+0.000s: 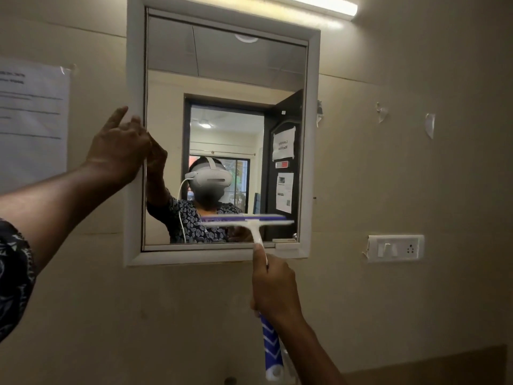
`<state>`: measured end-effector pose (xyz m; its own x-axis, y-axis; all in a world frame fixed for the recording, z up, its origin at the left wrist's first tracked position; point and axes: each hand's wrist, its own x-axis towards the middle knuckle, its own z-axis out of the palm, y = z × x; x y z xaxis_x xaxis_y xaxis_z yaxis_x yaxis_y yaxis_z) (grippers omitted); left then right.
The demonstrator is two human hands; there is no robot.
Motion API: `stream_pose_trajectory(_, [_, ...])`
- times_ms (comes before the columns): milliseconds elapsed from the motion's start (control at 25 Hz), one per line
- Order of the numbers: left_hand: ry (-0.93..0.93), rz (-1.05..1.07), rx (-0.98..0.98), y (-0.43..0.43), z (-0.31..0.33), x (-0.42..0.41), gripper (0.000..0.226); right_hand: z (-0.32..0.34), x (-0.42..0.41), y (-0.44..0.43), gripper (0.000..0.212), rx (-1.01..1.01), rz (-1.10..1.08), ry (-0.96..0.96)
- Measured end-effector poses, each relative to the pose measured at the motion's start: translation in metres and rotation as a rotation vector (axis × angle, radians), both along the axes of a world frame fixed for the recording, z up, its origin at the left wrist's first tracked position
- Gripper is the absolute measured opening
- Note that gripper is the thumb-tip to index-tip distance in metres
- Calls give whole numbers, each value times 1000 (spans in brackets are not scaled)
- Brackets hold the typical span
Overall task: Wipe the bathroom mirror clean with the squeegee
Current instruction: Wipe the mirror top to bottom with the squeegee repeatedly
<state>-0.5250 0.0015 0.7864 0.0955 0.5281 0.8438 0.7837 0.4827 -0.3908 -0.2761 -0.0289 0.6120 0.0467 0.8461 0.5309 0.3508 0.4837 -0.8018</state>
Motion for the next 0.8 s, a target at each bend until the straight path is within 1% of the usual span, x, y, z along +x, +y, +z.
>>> stream_pose_trajectory(120, [-17,-63,2,0,0,-6,53,65,-26,-5,47,206,120,-10])
stream_pose_trajectory(240, [-26,-80,-6,3,0,-5,58,145,-48,3,53,316,188,32])
stream_pose_trajectory(280, [-31,-77,-4,4,0,-6,60,171,-56,8,52,345,182,61])
stream_pose_trajectory(360, [-33,-73,5,8,-1,-5,62,218,-70,17,46,399,96,102])
stream_pose_trajectory(440, [-26,-68,17,12,-1,-3,63,255,-83,24,43,441,58,142])
stream_pose_trajectory(520, [-20,-74,28,14,-2,-4,62,280,-97,31,45,478,22,104])
stream_pose_trajectory(640, [-20,-100,45,14,-2,-3,58,301,-113,39,47,494,-25,21])
stream_pose_trajectory(720, [-29,-109,49,13,-2,-3,58,308,-123,45,47,492,-7,31])
stream_pose_trajectory(800, [-26,-112,48,13,-1,-3,55,310,-130,49,43,484,6,57])
